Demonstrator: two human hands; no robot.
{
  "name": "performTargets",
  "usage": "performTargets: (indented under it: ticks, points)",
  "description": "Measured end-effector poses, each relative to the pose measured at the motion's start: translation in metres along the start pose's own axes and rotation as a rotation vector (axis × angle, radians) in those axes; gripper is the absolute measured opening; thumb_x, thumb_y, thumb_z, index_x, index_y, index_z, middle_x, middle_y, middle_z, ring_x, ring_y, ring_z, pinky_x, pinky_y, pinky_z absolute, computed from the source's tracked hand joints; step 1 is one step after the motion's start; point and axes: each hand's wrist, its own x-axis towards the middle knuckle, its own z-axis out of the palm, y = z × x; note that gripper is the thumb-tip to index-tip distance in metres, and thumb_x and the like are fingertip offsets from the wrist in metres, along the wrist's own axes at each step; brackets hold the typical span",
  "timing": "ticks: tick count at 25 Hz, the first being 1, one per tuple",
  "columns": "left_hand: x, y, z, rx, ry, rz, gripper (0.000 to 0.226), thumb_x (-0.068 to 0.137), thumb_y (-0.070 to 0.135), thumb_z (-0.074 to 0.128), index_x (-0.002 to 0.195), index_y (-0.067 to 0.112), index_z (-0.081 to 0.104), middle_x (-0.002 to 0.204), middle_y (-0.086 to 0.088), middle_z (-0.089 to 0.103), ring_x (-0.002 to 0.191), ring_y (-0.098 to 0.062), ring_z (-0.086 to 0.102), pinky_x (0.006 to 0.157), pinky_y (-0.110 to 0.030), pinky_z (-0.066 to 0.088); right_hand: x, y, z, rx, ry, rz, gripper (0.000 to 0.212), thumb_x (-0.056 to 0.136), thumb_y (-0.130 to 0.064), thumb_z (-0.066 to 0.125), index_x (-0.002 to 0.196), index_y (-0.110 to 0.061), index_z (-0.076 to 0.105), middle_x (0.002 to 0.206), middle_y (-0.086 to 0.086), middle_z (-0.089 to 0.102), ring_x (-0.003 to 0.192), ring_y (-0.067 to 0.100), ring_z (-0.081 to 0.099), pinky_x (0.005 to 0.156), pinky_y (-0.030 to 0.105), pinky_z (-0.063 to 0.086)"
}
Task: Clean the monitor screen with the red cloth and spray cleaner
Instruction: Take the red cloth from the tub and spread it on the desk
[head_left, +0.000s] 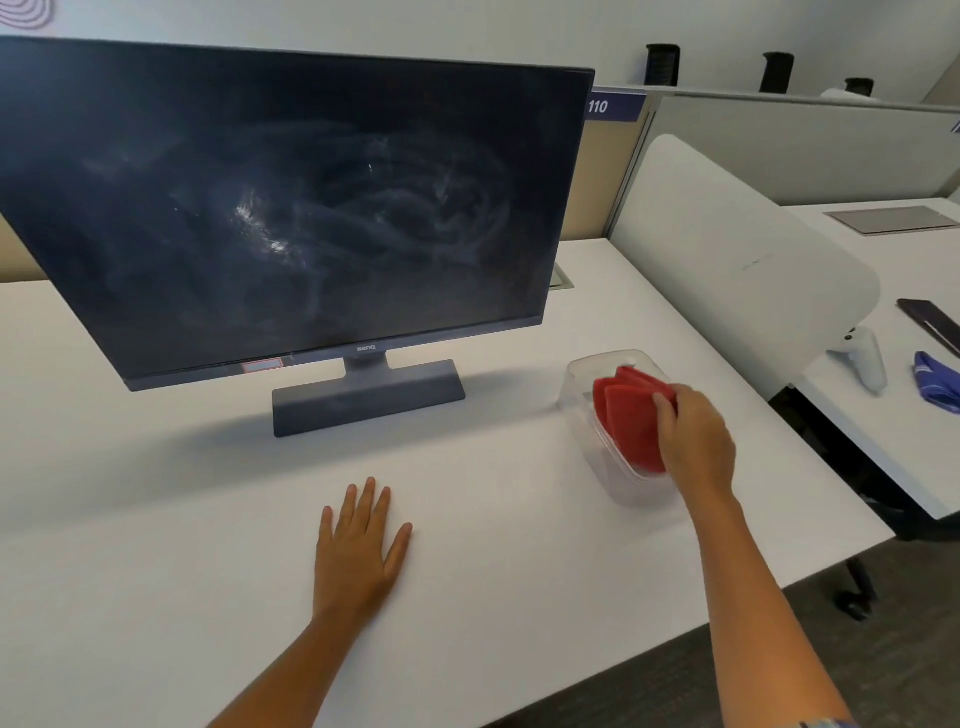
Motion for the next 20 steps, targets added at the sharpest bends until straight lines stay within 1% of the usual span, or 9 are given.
performTargets:
  ticks: [2,5,7,10,13,15,17,19,20]
  points:
    - [0.000,0.000,0.001,0.005,0.001,0.001,0.101,0.067,0.073,-0.025,0.147,0.022,0.010,0.157,0.001,0.004,0.145,-0.018,-0.003,0.118,-0.040,-0.004,0.004,-0.016,-0.016,0.050,0.125,-0.065,0.027,0.098,-0.023,0.045,0.110,-0.003,0.059,0.104,0.016,0.065,0.091,0.034,0.060,0.071,0.036,0.046]
    - [0.000,0.000,0.000,-0.004,0.015,0.002,0.100,0.069,0.073,-0.024,0.147,0.022,0.012,0.157,0.002,0.006,0.145,-0.017,-0.002,0.118,-0.039,-0.004,0.001,-0.051,-0.039,0.130,0.318,-0.206,0.025,0.097,-0.023,0.048,0.105,-0.002,0.060,0.097,0.016,0.065,0.087,0.033,0.057,0.067,0.028,0.039]
    - [0.000,0.000,0.000,0.001,0.021,0.004,0.098,0.070,0.072,-0.023,0.147,0.023,0.014,0.157,0.002,0.007,0.145,-0.017,-0.002,0.118,-0.039,-0.004,-0.008,-0.077,-0.046,0.165,0.341,-0.313,0.022,0.097,-0.023,0.050,0.103,-0.004,0.060,0.094,0.012,0.064,0.084,0.028,0.053,0.067,0.027,0.038]
    - [0.000,0.000,0.000,-0.002,0.029,0.003,0.095,0.072,0.071,-0.021,0.146,0.024,0.015,0.157,0.003,0.008,0.145,-0.016,-0.001,0.117,-0.038,-0.004,-0.026,-0.107,-0.034,0.283,0.174,-0.406,0.017,0.095,-0.020,0.054,0.101,-0.005,0.062,0.092,0.008,0.062,0.079,0.019,0.049,0.068,0.021,0.035]
    - [0.000,-0.001,-0.001,0.007,0.018,-0.004,0.086,0.077,0.067,-0.011,0.146,0.025,0.015,0.158,0.003,0.007,0.145,-0.017,-0.002,0.117,-0.038,-0.005,-0.044,-0.126,-0.009,0.507,-0.120,-0.390,0.015,0.094,-0.014,0.055,0.101,-0.003,0.061,0.091,0.007,0.061,0.076,0.019,0.054,0.070,0.015,0.040]
    - [0.000,-0.002,-0.002,0.003,0.028,0.005,0.078,0.081,0.061,-0.002,0.145,0.023,0.022,0.157,0.001,0.014,0.146,-0.019,0.004,0.118,-0.039,-0.002,-0.052,-0.133,0.007,0.644,-0.378,-0.427,0.016,0.095,-0.014,0.053,0.105,-0.004,0.060,0.093,0.002,0.059,0.078,0.020,0.058,0.068,0.022,0.050]
    - [0.000,-0.002,-0.004,-0.026,0.050,0.027,0.071,0.085,0.052,0.004,0.142,0.022,0.032,0.154,-0.003,0.024,0.145,-0.023,0.014,0.118,-0.041,0.004,-0.055,-0.128,0.019,0.769,-0.614,-0.500,0.016,0.095,-0.015,0.049,0.106,-0.009,0.059,0.098,0.002,0.059,0.088,0.016,0.060,0.073,0.024,0.056]
    - [0.000,-0.003,-0.005,-0.082,0.072,0.037,0.065,0.085,0.041,0.011,0.138,0.016,0.041,0.150,-0.009,0.034,0.141,-0.029,0.024,0.117,-0.046,0.011,-0.053,-0.110,0.028,0.853,-0.725,-0.469,0.016,0.094,-0.009,0.047,0.102,-0.014,0.060,0.104,0.005,0.060,0.098,0.017,0.060,0.084,0.026,0.054]
    - [0.000,-0.003,-0.005,-0.098,0.087,0.038,0.063,0.084,0.035,0.016,0.135,0.012,0.045,0.147,-0.012,0.039,0.139,-0.032,0.029,0.117,-0.049,0.015,-0.050,-0.097,0.034,0.848,-0.709,-0.406,0.018,0.092,-0.002,0.048,0.097,-0.013,0.062,0.105,0.009,0.061,0.100,0.019,0.060,0.087,0.029,0.053]
